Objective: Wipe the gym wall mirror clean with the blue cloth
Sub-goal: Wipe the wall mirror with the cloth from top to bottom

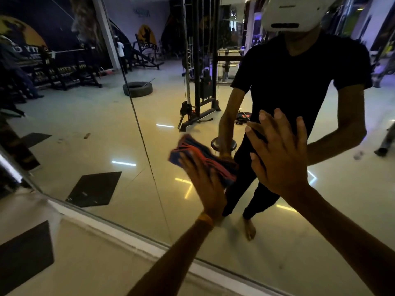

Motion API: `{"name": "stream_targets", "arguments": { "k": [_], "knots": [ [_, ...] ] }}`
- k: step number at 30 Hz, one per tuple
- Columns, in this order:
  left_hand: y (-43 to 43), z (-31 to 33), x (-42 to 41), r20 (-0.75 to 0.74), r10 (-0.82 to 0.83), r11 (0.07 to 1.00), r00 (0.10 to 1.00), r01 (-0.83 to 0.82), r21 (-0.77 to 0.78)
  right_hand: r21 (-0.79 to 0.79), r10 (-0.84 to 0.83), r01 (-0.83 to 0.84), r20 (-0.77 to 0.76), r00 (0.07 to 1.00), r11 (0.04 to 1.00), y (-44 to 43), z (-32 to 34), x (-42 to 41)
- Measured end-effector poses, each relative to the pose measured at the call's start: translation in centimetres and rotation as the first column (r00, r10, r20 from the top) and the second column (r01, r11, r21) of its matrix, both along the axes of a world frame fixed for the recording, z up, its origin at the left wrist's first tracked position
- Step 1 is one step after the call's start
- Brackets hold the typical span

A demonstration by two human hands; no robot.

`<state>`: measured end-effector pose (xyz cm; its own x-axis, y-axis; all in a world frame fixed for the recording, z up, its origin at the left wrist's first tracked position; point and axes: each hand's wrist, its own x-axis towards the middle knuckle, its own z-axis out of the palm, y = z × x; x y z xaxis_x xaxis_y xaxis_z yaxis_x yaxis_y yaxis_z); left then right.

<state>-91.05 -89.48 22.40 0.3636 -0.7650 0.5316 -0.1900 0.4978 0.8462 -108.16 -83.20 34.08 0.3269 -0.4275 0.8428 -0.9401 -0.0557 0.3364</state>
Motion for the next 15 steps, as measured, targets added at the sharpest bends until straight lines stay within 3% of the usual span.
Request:
{"name": "stream_targets", "arguments": {
  "k": [2,4,7,11,12,15],
  "knots": [
    [2.1,1.4,-2.1,0.024,-0.057,0.996,0.998,0.059,-0.067,0.002,-0.029,0.029,-0.017,0.999,1.0,-0.3,-0.7,-0.1],
    [-1.7,0.2,1.2,-0.085,0.017,1.0,0.996,-0.016,0.014,-0.009,-0.032,0.032,-0.008,0.999,0.999,-0.3,-1.7,-0.2],
    [-8.6,-1.6,8.9,-0.051,0.124,0.992,0.991,-0.122,0.042,0.006,-0.011,0.011,0.007,1.0,1.0,0.4,-3.1,-0.7],
    [-4.8,0.5,4.6,-0.133,0.091,0.996,0.987,-0.088,0.027,0.05,0.017,-0.019,0.043,0.999,0.999,2.6,-4.3,-2.9],
    [-3.0,1.5,2.2,-0.101,0.08,0.997,0.992,-0.078,0.017,0.051,0.023,-0.026,0.068,0.997,0.998,3.2,-4.4,-3.5],
    [2.0,1.5,-4.2,0.187,0.058,0.993,0.981,-0.037,-0.115,0.039,0.006,-0.01,0.09,0.996,0.999,4.0,-4.0,-4.8]
  ]
}}
